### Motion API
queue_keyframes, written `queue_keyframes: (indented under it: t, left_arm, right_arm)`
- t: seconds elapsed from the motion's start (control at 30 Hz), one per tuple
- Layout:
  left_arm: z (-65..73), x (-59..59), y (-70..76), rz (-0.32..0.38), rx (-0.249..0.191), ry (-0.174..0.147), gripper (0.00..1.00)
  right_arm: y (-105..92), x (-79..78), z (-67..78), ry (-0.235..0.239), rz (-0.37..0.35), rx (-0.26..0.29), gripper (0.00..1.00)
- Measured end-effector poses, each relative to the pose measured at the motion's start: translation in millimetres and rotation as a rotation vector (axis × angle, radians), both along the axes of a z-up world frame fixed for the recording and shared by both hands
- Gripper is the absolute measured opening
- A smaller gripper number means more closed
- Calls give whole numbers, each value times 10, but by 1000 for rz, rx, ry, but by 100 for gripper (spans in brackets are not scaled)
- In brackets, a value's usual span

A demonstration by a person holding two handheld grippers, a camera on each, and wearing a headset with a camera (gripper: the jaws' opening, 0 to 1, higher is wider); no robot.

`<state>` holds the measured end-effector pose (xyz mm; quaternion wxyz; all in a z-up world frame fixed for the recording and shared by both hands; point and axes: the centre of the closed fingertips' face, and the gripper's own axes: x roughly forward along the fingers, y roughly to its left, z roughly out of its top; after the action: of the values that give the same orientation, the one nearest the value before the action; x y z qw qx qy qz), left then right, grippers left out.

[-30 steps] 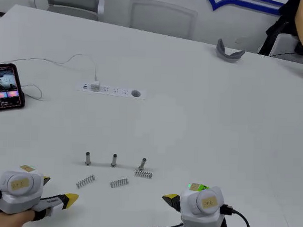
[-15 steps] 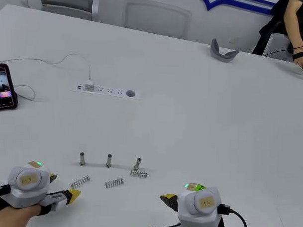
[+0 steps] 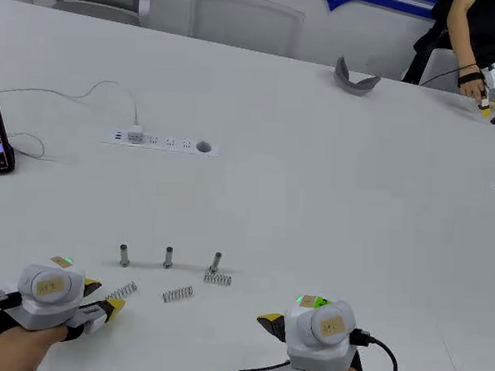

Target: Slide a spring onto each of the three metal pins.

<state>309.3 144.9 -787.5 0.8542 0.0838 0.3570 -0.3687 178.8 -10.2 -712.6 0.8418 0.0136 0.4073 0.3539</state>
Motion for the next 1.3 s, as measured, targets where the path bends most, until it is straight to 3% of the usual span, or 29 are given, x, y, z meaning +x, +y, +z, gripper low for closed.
queue_keyframes:
  t: [0.47,0.6,0.63,0.83,1.3]
  left_arm:
    - [-110,16,-131,-34,44,-10,17]
    - [-164,-13,-82,-54,117,-14,12]
    - [-139,16,-97,-48,114,-33,11]
    - [-137,-3,-24,-5,119,-1,11]
    - [109,-71,162,9,80,-24,10]
  right_arm:
    - [13,-68,-32,16,8,-4,94]
    - [-5,-52,-25,15,4,-3,94]
    - [-8,-48,-25,14,3,-2,94]
    - [13,-45,-34,18,13,-5,94]
    - [63,-1,-21,13,-1,19,94]
